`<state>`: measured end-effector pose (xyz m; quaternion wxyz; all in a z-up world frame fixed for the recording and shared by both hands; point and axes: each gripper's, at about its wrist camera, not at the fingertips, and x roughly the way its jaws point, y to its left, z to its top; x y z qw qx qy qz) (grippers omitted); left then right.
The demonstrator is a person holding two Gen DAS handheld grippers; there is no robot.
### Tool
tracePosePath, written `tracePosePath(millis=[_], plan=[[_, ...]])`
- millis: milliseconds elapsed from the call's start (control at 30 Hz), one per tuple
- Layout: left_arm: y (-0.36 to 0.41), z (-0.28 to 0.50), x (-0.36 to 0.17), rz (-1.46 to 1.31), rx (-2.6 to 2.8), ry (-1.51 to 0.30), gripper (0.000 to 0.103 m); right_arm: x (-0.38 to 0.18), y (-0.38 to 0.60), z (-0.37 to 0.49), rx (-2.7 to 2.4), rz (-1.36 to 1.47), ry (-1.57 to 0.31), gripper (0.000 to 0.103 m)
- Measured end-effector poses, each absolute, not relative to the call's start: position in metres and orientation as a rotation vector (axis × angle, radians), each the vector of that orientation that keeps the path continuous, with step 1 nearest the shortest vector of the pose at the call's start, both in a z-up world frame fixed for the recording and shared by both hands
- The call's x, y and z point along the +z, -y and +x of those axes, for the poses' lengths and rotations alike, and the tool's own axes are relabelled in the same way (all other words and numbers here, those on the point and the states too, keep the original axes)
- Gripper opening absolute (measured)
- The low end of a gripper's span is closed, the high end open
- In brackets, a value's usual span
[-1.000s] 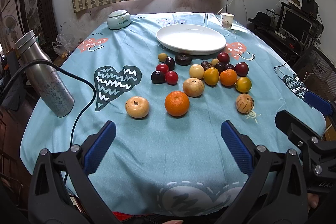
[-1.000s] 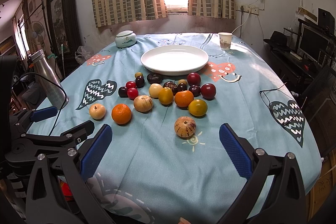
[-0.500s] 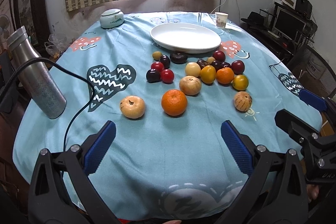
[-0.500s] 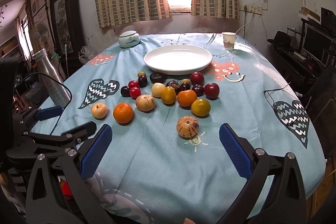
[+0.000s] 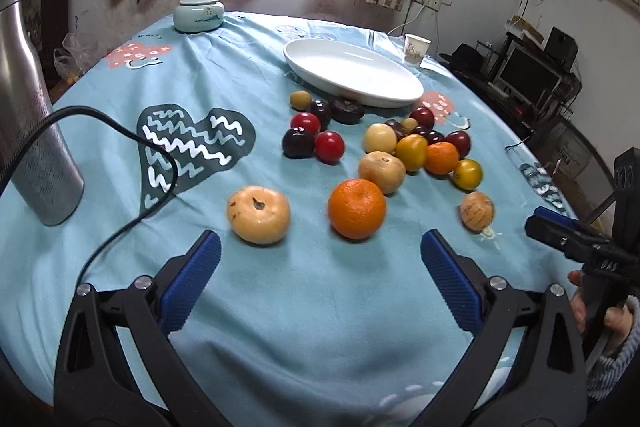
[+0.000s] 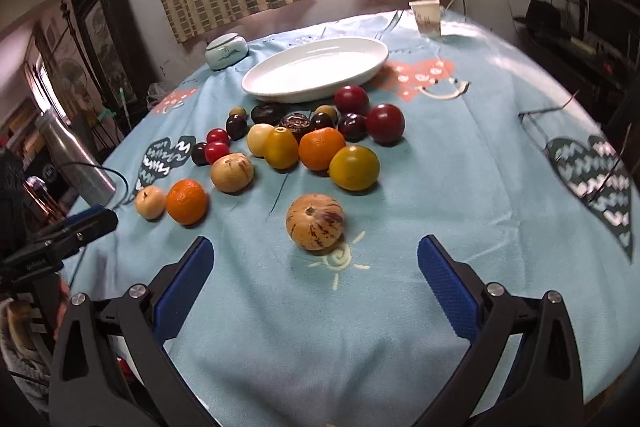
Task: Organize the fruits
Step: 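Grasp the pale pear with the left tool while the right tool grasps the striped fruit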
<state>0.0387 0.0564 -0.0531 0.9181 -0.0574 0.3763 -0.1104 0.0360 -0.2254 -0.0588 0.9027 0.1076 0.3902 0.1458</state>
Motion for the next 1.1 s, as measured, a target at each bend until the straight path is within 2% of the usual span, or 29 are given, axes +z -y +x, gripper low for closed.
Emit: tracePosePath(millis=[133,367,500,733,833,867,1000,1100], plan=[[-0.065,0.055,-0.061,-0.094,-0.171,-0.813,0.101,-0.07,0.229,0.045,0.365,0.285,-0.82,0.102],[-0.064,0.08,-0.074,-0.041,-0.143,-0.867,0.101,-0.07,0.219,0.057,0.33,0.193,-0.816,0.102],[-0.061,0.09,-0.08,-0.015,-0.148,-0.882,0.101,-0.073,0.211,0.066,0.291,0.12,-0.828,0.085],[-0.063,0.098,-0.081,-0.018,-0.192,-0.887,0.101,-0.082,0.206,0.078,0.271,0.09,-0.868,0.078],[-0.065,0.1,-0.083,-0.033,-0.227,-0.899,0.101,-0.088,0.199,0.084,0.302,0.083,-0.902,0.063],[-0.065,0.1,-0.083,-0.032,-0.239,-0.901,0.099,-0.091,0.198,0.086,0.325,0.09,-0.926,0.054],[-0.065,0.098,-0.085,-0.022,-0.266,-0.908,0.095,-0.091,0.198,0.088,0.331,0.097,-0.931,0.052],[-0.073,0.102,-0.087,-0.002,-0.257,-0.925,0.082,-0.09,0.196,0.087,0.328,0.084,-0.931,0.052]])
